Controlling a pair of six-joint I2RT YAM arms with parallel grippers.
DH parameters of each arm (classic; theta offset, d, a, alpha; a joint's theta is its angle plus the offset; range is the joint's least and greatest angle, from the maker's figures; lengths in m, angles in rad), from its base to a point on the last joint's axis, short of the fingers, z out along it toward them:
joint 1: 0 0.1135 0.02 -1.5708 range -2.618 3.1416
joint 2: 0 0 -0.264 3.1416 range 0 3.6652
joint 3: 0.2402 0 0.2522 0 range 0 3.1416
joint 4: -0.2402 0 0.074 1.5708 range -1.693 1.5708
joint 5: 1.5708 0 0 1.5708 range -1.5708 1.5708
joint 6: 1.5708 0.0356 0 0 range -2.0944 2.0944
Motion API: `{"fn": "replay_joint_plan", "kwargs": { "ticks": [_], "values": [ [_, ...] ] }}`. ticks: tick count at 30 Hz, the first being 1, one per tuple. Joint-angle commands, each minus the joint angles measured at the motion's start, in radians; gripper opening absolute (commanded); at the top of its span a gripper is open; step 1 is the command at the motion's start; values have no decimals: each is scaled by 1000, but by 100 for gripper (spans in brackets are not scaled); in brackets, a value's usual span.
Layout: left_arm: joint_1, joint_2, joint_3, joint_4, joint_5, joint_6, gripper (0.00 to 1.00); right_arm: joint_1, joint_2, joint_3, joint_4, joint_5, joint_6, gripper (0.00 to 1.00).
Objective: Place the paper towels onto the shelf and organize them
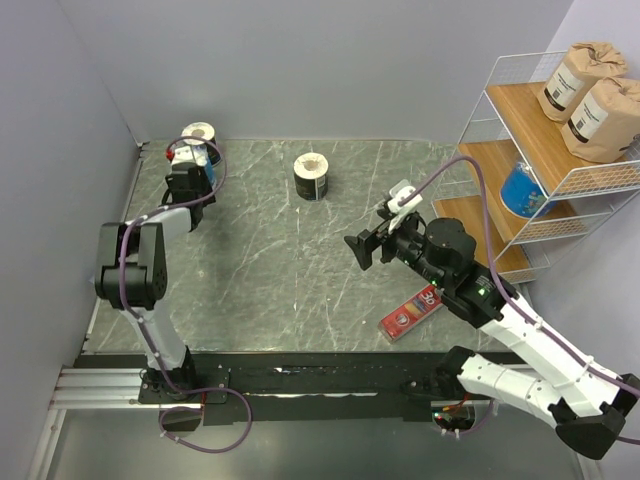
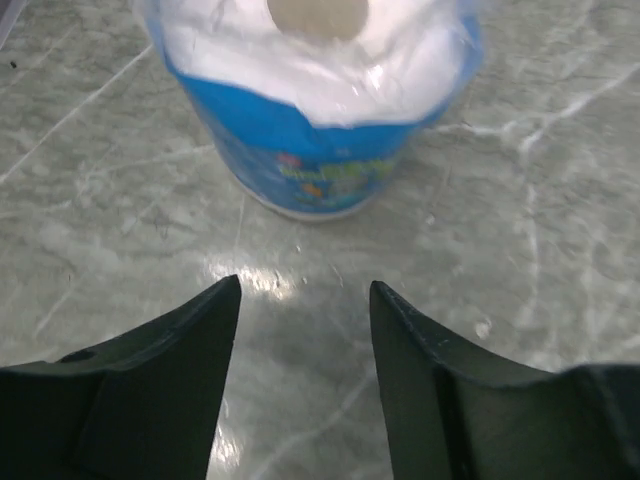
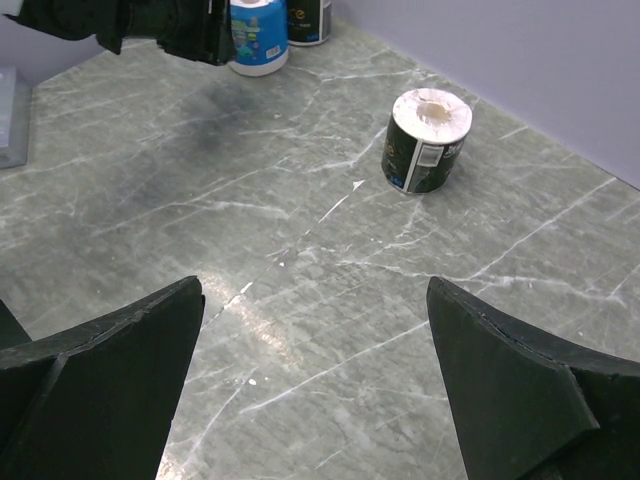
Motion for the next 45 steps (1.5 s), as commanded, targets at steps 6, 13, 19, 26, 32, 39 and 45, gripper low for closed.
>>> {"fn": "replay_joint_plan", "kwargs": {
  "ticks": [6, 13, 19, 26, 32, 39, 45],
  "values": [
    [-41, -213, -58, 7, -76, -76, 85, 5, -59, -19, 27, -4, 11, 100],
    [12, -109, 302, -255, -73, -152, 95, 7, -72, -32, 27, 8, 11, 100],
    [42, -15, 531, -432, -107, -278, 88, 7, -42, -7, 23, 21, 1, 100],
    [87, 84, 628, -536, -81, -320, 83, 5, -22, -7, 32, 22, -7, 99],
    [93, 91, 524, -421, 16, -275, 88, 7, 3, -1, 41, 19, -13, 100],
    [96, 201, 597, -456, 34, -257, 87, 7, 10, -6, 44, 24, -15, 100],
    [99, 244, 617, -487, -4, -274, 83, 7, 17, -6, 50, 27, -21, 100]
  ]
}}
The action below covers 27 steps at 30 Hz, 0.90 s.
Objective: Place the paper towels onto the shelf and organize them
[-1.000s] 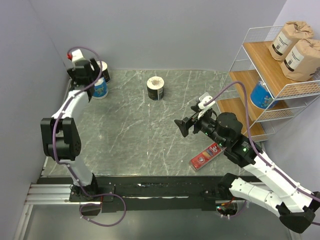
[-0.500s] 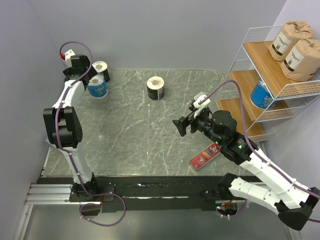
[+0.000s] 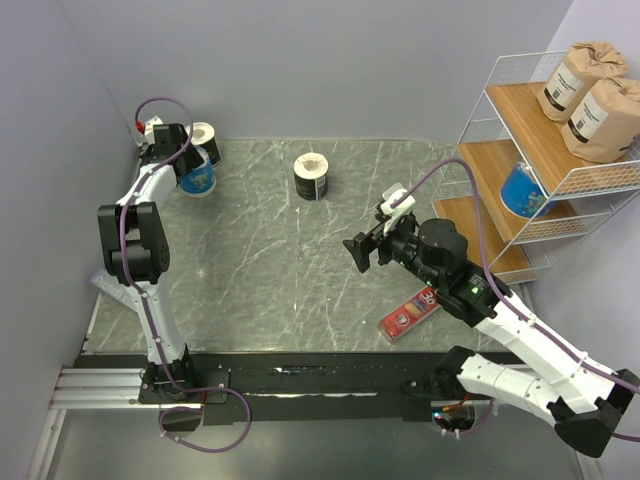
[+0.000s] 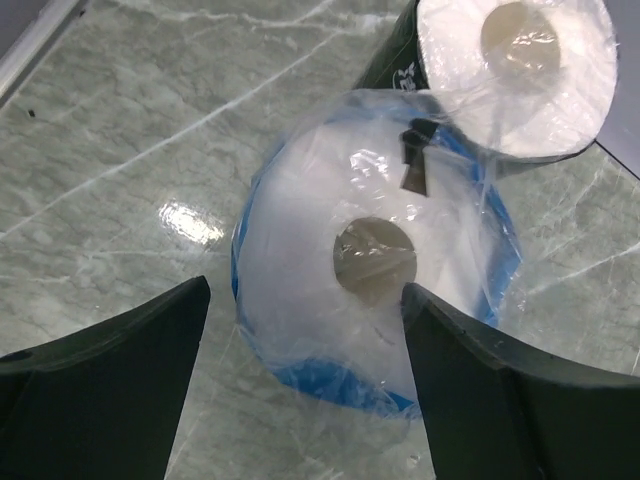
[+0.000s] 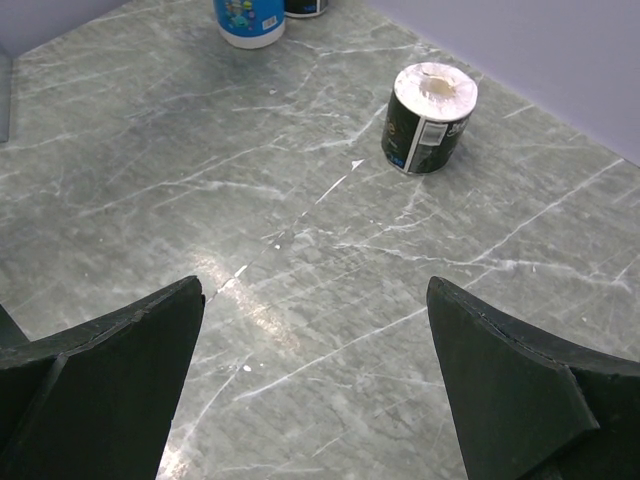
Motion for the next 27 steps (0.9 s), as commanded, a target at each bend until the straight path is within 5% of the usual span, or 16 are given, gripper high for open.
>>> {"fn": "replay_joint_plan", "kwargs": {
  "ticks": [1, 27],
  "values": [
    [0, 10, 36, -14, -34, 1, 83, 7, 5, 27, 48, 20, -13, 100],
    [13, -13, 62, 29, -33, -25, 88, 7, 15, 18, 59, 21, -18, 100]
  ]
}}
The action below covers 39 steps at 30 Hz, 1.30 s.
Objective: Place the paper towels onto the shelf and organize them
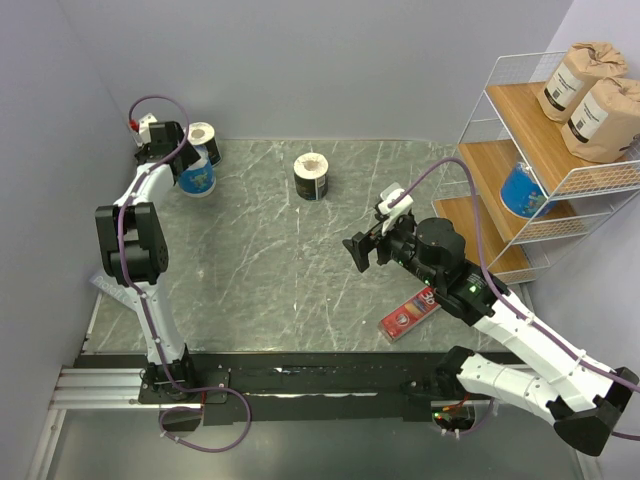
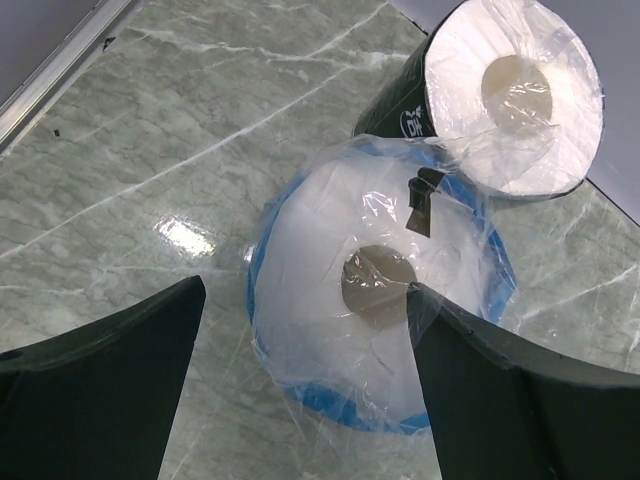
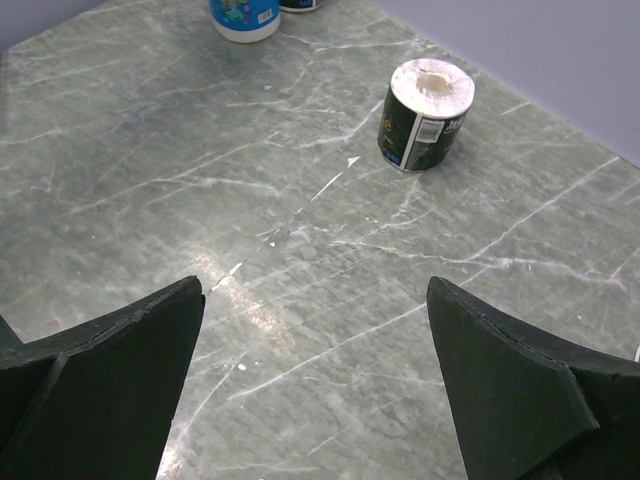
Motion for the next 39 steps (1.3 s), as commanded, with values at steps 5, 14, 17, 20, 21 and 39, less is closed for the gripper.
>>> {"fn": "replay_joint_plan", "kwargs": {
  "ticks": [5, 14, 17, 20, 21, 39],
  "values": [
    [3, 20, 51, -12, -24, -4, 82, 7, 9, 18, 60, 13, -9, 100],
    [4, 71, 66, -24, -7, 2, 83, 7, 14, 21, 60, 17, -11, 99],
    [4, 76, 62, -24, 2, 2, 80, 5, 12, 18, 63, 19, -12, 100],
    [3, 70, 59, -32, 23, 4, 73, 5, 18, 22, 61, 16, -11, 100],
    [1, 53, 44, -32, 32, 7, 72, 7, 23, 31, 52, 13, -11, 100],
    [-160, -332, -357, -111, 306, -1, 68, 5, -60, 12, 1, 57, 25, 100]
  ]
}}
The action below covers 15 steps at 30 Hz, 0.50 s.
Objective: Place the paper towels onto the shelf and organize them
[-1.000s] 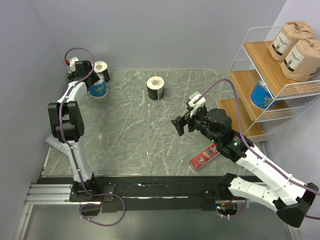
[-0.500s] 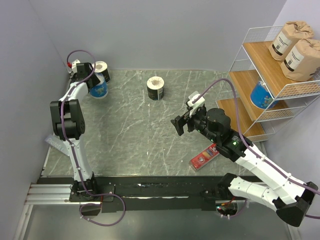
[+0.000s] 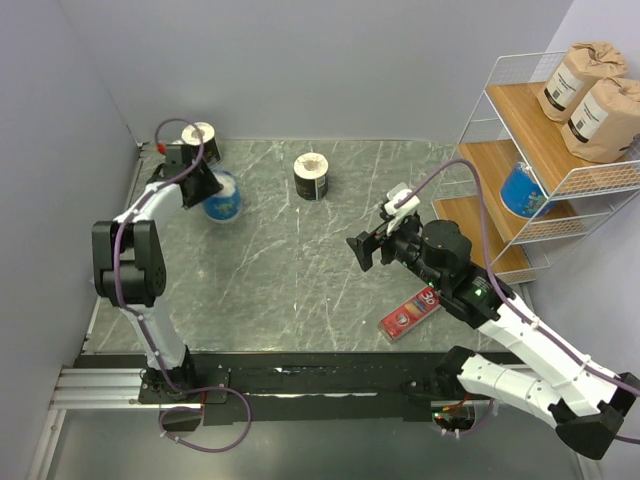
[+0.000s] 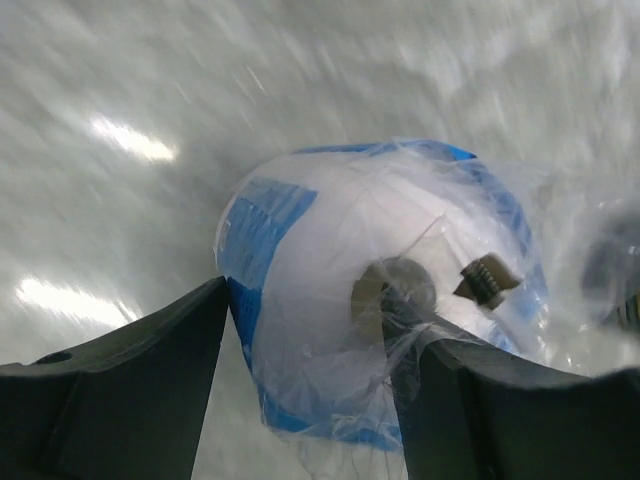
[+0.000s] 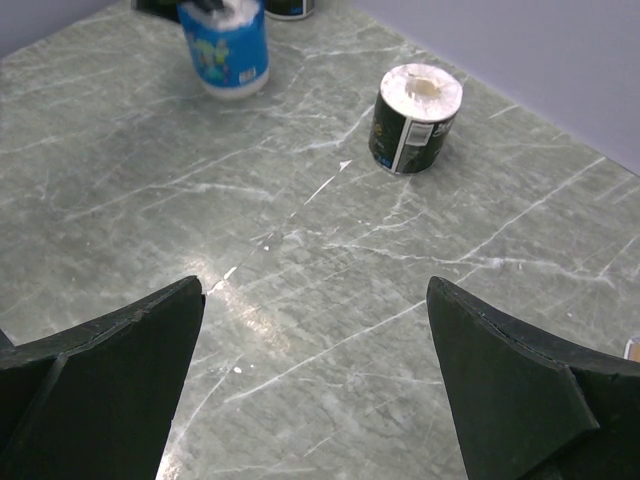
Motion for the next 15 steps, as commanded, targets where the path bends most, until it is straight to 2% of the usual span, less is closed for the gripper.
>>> {"fn": "replay_joint_plan", "kwargs": {
  "ticks": [1, 5, 7, 12, 15],
  "values": [
    [-129, -175, -97, -63, 64, -17, 68, 5, -46, 7, -2, 40, 38, 99],
    [-252, -345, -285, -15, 92, -57, 70, 5, -80, -30, -25, 40, 84, 100],
    [-312, -429, -324, -9, 94, -69, 72, 7, -96, -53, -28, 21, 122, 99],
    [-340, -555, -376, -40, 86, -97, 76, 3, -135, -129, -11, -11, 189, 100],
    [-340, -613, -383, -76, 35, -106, 82, 5, -120, -174, 50, -32, 225, 100]
  ]
}}
